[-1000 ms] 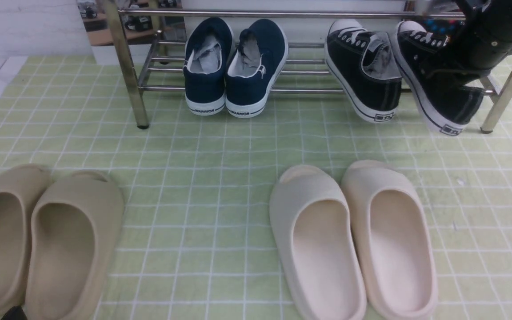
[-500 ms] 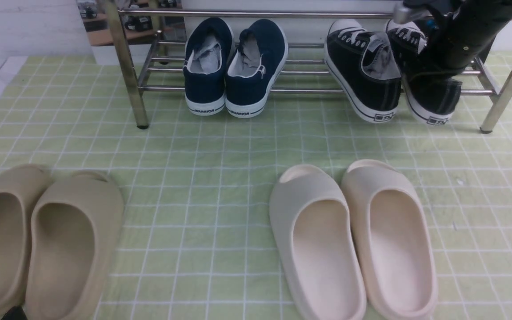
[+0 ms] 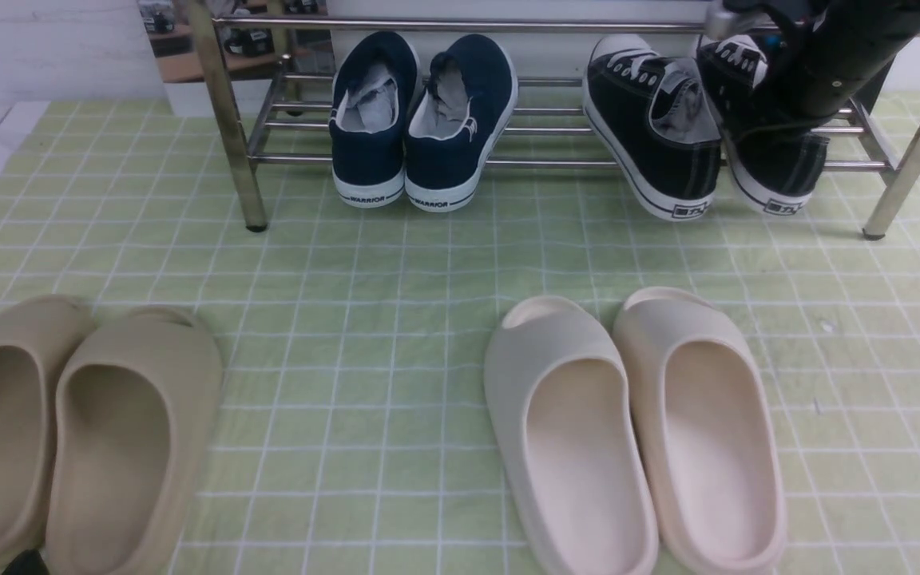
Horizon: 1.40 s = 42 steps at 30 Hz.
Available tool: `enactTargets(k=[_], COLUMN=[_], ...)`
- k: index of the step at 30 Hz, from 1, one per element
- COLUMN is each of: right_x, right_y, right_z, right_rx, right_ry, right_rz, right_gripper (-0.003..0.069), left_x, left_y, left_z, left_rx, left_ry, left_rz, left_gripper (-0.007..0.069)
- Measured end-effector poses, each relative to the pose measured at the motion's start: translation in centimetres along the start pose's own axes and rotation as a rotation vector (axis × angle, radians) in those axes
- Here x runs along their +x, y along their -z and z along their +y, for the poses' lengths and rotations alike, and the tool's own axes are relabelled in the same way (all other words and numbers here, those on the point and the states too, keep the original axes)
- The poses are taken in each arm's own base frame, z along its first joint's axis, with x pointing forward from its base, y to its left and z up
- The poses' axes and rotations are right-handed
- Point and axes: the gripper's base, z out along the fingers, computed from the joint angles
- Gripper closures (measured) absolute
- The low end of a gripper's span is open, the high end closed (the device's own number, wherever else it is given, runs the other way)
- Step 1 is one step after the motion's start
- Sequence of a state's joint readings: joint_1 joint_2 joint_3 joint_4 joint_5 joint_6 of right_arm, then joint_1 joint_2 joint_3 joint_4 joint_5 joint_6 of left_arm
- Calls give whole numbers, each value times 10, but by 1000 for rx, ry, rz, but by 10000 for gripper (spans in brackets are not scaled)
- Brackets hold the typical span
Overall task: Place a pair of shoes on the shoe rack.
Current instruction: Use the right arm to put a shoe into the shoe rack
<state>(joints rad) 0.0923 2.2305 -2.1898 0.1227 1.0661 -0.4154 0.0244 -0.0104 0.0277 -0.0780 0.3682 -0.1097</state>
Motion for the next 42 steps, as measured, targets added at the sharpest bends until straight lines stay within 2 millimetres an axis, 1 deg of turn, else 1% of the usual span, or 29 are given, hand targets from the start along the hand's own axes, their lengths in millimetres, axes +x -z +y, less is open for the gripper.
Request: enactTargets(k=[10, 15, 16, 17, 18, 19, 20, 21, 22, 24, 25, 26, 27, 28, 29, 30, 31, 33, 34, 36, 37, 38, 40, 41, 42], right_x=[-2, -3, -3, -4, -4, -4, -5, -5, -5, -4, -2, -2, -1, -1, -1, 3, 4, 16, 22, 36, 38, 48, 52, 52, 50], right_y=[0, 0, 0, 1, 1, 5, 7, 11, 17, 32, 40, 42, 53, 61, 65, 73, 73, 73, 67, 50, 48, 35, 20, 19, 8], right_z=[3, 4, 5, 5, 5, 5, 5, 5, 5, 7, 9, 9, 10, 11, 11, 13, 13, 15, 16, 19, 19, 21, 21, 20, 18], right_rx=[-31, -52, -55, -55, -55, -55, -54, -52, -48, -53, -62, -63, -64, -62, -60, -48, -47, -45, -50, -66, -66, -78, -73, -71, -50], right_ry=[44, 34, 30, 25, 24, 15, 10, 5, -5, -23, -38, -41, -63, -85, -94, -115, -117, -128, -131, -137, -137, -141, -145, -145, -146], right_rz=[-23, -38, -40, -41, -41, -45, -45, -45, -37, -8, 14, 17, 28, 29, 25, 37, 39, 89, 120, 196, 204, 254, 252, 249, 199], right_gripper=[629, 617, 600, 568, 563, 494, 466, 416, 356, 277, 248, 240, 230, 237, 240, 284, 299, 421, 480, 596, 615, 654, 662, 662, 662], left_x=[0, 0, 0, 0, 0, 0, 0, 0, 0, 0, 0, 0, 0, 0, 0, 0, 0, 0, 0, 0, 0, 0, 0, 0, 0], left_y=[0, 0, 0, 0, 0, 0, 0, 0, 0, 0, 0, 0, 0, 0, 0, 0, 0, 0, 0, 0, 0, 0, 0, 0, 0], left_z=[0, 0, 0, 0, 0, 0, 0, 0, 0, 0, 0, 0, 0, 0, 0, 0, 0, 0, 0, 0, 0, 0, 0, 0, 0], left_rx=[0, 0, 0, 0, 0, 0, 0, 0, 0, 0, 0, 0, 0, 0, 0, 0, 0, 0, 0, 0, 0, 0, 0, 0, 0], left_ry=[0, 0, 0, 0, 0, 0, 0, 0, 0, 0, 0, 0, 0, 0, 0, 0, 0, 0, 0, 0, 0, 0, 0, 0, 0], left_rz=[0, 0, 0, 0, 0, 0, 0, 0, 0, 0, 0, 0, 0, 0, 0, 0, 0, 0, 0, 0, 0, 0, 0, 0, 0], left_gripper=[386, 386, 386, 386, 386, 386, 386, 386, 386, 386, 386, 386, 386, 386, 386, 386, 386, 386, 386, 386, 386, 386, 386, 386, 386])
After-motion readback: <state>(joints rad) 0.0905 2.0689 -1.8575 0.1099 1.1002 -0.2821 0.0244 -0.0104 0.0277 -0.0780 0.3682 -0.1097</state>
